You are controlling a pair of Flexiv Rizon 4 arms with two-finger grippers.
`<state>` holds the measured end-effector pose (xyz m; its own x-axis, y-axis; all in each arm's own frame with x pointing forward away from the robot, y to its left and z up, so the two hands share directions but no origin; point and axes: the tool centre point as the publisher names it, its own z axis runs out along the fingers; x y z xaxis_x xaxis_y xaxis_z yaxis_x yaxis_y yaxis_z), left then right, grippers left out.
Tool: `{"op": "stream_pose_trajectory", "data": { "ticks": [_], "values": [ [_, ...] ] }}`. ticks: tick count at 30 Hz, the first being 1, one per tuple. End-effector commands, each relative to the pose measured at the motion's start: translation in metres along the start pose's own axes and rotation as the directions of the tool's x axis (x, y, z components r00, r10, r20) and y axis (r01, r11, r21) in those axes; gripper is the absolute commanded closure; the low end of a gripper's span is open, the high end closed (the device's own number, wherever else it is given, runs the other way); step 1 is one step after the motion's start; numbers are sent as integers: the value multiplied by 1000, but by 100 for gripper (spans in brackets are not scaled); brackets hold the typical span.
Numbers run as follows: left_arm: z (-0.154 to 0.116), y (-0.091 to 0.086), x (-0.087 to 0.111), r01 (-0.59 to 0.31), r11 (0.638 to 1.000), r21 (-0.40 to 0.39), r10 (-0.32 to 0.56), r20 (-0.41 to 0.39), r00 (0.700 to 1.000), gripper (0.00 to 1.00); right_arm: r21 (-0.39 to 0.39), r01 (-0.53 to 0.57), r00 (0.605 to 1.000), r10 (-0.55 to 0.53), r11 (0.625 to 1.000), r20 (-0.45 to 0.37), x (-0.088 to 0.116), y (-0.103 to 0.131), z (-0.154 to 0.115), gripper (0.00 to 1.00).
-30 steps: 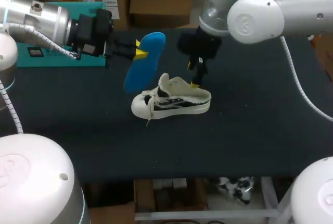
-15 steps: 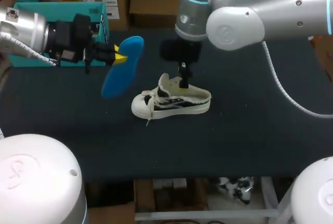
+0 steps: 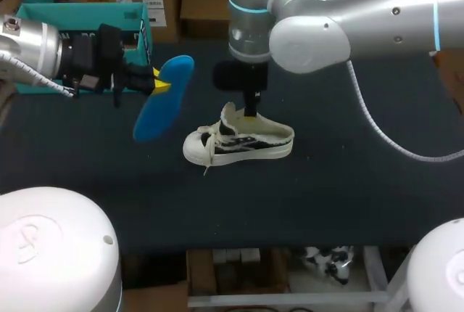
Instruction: Open the shoe tongue, take the insole out of the shoe, put the insole back into the shoe, and pack the shoe into the shoebox
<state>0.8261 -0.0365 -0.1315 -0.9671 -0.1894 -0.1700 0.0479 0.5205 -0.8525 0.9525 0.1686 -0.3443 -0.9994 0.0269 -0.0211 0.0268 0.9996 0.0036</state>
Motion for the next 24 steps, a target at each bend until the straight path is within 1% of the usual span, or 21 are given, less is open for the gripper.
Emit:
{"op": "stream_pose_trajectory", "data": {
  "ticks": [1,7,12,15,19,20,24],
  "values": [
    [0,2,0,2,1000,1,-2,3,1000,100,9,-6,1000,6,1000,5,0,3,1,100],
    [0,2,0,-7,1000,6,7,-13,1000,100,9,-28,999,28,1000,19,3,2,-2,100],
    [-1,0,-1,-22,1000,11,22,-26,999,100,52,-50,999,49,997,19,4,2,-3,100],
    [-1,-2,-2,-29,999,15,30,-36,999,100,52,-79,997,78,996,13,6,-1,-3,100],
    [0,-7,-2,-49,998,32,51,-61,997,100,34,-151,989,151,988,6,9,-5,-9,100],
    [0,-8,-2,-50,998,33,52,-63,997,100,27,-180,984,180,983,-7,10,-7,-11,100],
    [3,-16,-4,-72,995,67,79,-108,991,100,2,-302,953,302,953,-28,14,-14,-21,100]
  ]
}}
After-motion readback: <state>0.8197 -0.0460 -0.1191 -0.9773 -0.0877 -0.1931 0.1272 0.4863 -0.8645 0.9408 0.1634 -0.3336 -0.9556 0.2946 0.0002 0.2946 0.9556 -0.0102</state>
